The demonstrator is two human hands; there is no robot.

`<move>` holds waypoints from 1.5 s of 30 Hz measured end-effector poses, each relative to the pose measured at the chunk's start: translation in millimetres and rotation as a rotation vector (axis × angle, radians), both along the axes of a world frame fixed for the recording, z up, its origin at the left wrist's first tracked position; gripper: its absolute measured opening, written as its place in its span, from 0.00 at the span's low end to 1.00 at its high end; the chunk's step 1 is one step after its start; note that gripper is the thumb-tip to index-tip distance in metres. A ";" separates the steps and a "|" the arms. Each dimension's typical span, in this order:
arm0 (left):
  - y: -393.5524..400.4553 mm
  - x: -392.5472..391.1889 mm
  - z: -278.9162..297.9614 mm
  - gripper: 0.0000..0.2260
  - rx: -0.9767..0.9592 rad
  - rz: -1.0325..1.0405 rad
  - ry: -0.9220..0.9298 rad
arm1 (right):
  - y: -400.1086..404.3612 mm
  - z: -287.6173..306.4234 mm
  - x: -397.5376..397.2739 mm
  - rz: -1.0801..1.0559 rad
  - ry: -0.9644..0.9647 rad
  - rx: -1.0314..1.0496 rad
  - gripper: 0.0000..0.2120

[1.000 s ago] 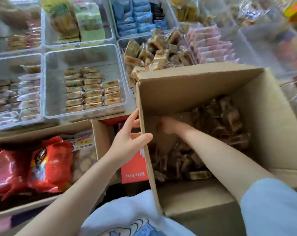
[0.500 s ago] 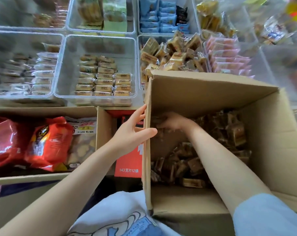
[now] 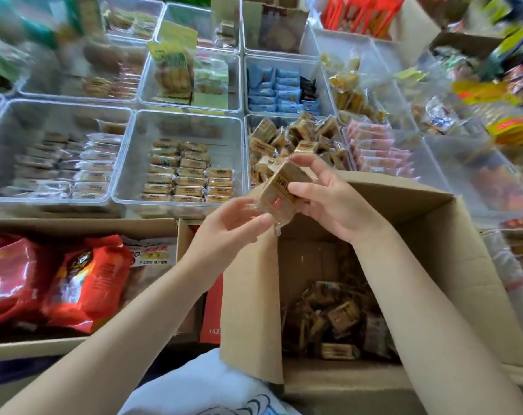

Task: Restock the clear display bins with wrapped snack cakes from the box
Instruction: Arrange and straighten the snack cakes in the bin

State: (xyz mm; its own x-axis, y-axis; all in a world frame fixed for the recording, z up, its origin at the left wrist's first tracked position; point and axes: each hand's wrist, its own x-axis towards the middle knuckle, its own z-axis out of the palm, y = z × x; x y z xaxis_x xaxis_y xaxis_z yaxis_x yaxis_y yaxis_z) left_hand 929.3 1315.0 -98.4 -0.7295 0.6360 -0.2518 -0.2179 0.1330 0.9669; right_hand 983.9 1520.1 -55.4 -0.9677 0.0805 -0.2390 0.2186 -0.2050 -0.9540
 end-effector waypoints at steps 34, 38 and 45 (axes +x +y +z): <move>-339.7 -287.3 -183.3 0.29 -0.977 0.190 0.762 | -322.1 -110.4 -368.0 0.236 0.077 1.124 0.06; -339.0 -287.0 -188.1 0.27 -0.960 0.224 0.832 | -344.2 -148.4 -388.7 0.210 0.078 1.145 0.06; -335.4 -286.1 -196.8 0.27 -0.974 0.287 0.910 | -340.6 -185.2 -389.1 0.539 0.145 1.515 0.14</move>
